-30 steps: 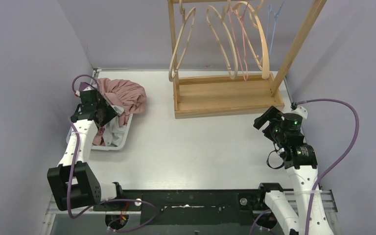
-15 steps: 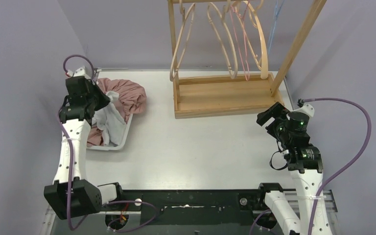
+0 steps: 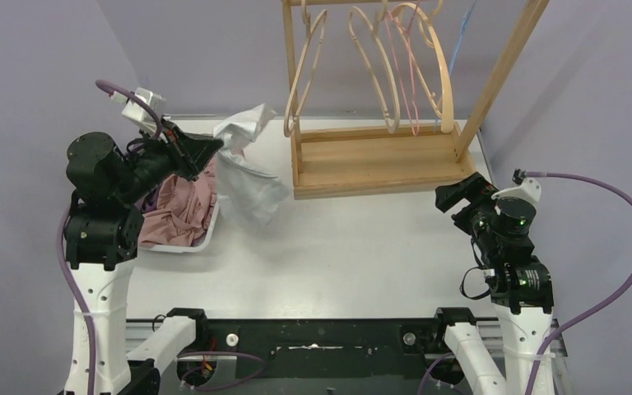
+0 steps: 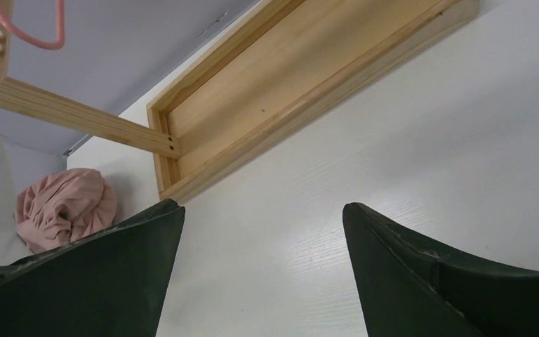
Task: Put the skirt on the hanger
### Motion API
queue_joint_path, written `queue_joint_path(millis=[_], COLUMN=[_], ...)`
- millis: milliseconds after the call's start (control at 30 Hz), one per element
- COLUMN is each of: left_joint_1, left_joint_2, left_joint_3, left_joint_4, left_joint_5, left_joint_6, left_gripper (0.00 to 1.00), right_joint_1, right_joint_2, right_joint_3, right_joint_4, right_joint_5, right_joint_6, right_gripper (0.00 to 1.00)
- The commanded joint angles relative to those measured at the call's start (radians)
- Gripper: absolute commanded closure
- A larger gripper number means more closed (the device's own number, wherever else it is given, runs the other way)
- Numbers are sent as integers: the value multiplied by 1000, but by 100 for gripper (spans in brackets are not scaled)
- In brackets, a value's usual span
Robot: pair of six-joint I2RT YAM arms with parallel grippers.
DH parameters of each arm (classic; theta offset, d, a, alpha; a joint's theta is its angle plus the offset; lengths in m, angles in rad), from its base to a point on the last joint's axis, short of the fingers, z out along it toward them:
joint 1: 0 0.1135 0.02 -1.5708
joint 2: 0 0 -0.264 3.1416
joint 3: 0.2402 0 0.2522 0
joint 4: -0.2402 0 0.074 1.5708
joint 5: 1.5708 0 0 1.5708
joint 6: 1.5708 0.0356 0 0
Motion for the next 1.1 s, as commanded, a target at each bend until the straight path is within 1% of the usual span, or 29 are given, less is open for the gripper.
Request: queue_joint_path(millis=[0, 67, 133, 200, 267, 333, 367, 433, 500, 533, 600, 633, 700, 800, 867, 933, 1000, 1067], left_joint_1=[-47, -55, -59, -60, -60, -61, -59, -59, -57, -58, -58, -58, -60, -74, -111, -172, -246, -301], left_joint_2=[-67, -100, -129, -157, -174, -174, -168, -146, -105, -87, -57, -45, -30, 17, 48, 71, 91, 109], left_joint_3=[49, -1, -98, -262, -468, -629, -692, -783, -813, -818, -810, -804, -793, -786, -791, -793, -794, -790], left_joint_4=[58, 109, 169, 262, 331, 347, 331, 279, 172, 143, 112, 113, 121, 112, 103, 96, 100, 95], left_joint_5=[149, 195, 236, 252, 212, 155, 110, 31, -101, -144, -195, -208, -208, -165, -169, -213, -264, -331], left_joint_6=[38, -9, -82, -186, -289, -366, -398, -431, -439, -434, -413, -402, -384, -358, -356, -367, -385, -401], left_gripper=[100, 100, 100, 100, 100, 91, 88, 75, 61, 58, 53, 47, 41, 38, 38, 38, 38, 39], right_joint_1=[-5, -5, -5, -6, -5, -4, -2, 4, 26, 40, 89, 118, 191, 334, 451, 562, 664, 745], right_joint_2=[5, 12, 20, 35, 55, 80, 91, 110, 126, 132, 146, 156, 178, 237, 292, 366, 474, 590], right_joint_3=[9, -10, -31, -59, -93, -132, -155, -204, -259, -287, -343, -377, -419, -453, -463, -469, -458, -420], right_joint_4=[53, 69, 82, 98, 113, 119, 122, 124, 144, 158, 203, 228, 285, 381, 459, 552, 636, 683], right_joint_5=[-53, -67, -82, -109, -147, -187, -202, -213, -230, -229, -226, -217, -192, -164, -132, -117, -111, -97], right_joint_6=[19, 27, 41, 58, 71, 66, 59, 51, 39, 45, 62, 76, 107, 170, 205, 227, 242, 255], right_gripper=[13, 13, 13, 13, 13, 14, 13, 12, 9, 8, 7, 7, 6, 7, 8, 10, 14, 17])
